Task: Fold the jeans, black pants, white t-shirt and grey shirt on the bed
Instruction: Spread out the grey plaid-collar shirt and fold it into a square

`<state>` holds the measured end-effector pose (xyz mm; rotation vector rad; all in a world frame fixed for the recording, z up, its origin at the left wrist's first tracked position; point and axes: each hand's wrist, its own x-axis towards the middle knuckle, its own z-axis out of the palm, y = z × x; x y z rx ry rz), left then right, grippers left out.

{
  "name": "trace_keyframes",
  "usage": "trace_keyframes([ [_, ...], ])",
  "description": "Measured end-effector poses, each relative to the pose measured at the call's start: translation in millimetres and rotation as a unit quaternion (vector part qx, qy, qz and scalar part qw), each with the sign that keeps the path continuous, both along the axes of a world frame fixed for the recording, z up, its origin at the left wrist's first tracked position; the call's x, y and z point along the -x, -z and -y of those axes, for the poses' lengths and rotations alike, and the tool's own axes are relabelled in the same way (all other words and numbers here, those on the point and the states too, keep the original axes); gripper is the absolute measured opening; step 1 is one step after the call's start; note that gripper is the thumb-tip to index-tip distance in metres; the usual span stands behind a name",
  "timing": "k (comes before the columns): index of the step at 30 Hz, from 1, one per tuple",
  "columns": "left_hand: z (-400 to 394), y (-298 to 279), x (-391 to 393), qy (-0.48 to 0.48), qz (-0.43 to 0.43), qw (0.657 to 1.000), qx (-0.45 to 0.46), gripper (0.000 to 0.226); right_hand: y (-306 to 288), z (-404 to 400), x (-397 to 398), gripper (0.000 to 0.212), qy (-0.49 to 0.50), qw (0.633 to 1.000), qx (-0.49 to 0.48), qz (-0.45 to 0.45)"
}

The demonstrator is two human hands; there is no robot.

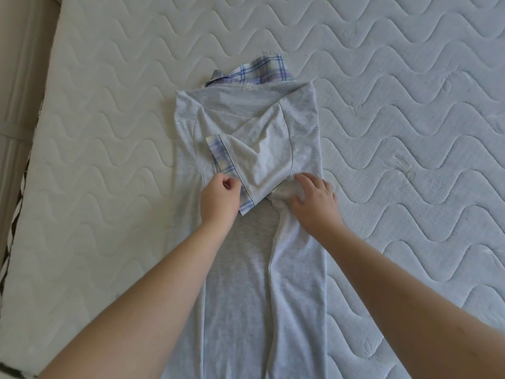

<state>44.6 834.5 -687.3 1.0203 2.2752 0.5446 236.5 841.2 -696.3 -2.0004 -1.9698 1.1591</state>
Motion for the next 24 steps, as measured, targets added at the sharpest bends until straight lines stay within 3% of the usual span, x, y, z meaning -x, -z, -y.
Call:
trace_keyframes([
  [5, -67.7, -8.7, -18.6, 0.182, -0.068, 0.976, -0.1, 0.018, 5.7, -13.0, -14.2, 0.059, 0.083, 0.995, -0.03, -0.042],
  [9, -143.2, -1.6, -36.8, 0.324, -0.124, 0.938, -0.012, 0.052, 12.4, -35.4, -30.8, 0.062, 0.149, 0.984, 0.021, -0.099],
  [14, -212.0, 8.7, -58.5, 0.369, -0.147, 0.915, 0.074, 0.062, 19.6, -67.6, -45.6, 0.044, 0.198, 0.969, 0.042, -0.141],
  [18, -238.6, 15.9, -68.5, 0.373, -0.094, 0.916, 0.119, 0.068, 23.0, -90.5, -47.9, 0.044, 0.193, 0.965, 0.049, -0.172],
  [20, -246.5, 14.9, -72.3, 0.411, -0.079, 0.896, 0.146, 0.073, 23.1, -101.1, -46.4, 0.045, 0.19, 0.962, 0.058, -0.188],
  [24, -260.4, 10.4, -77.6, 0.44, -0.027, 0.884, 0.155, 0.047, 24.9, -118.5, -43.5, 0.046, 0.192, 0.954, 0.071, -0.219],
])
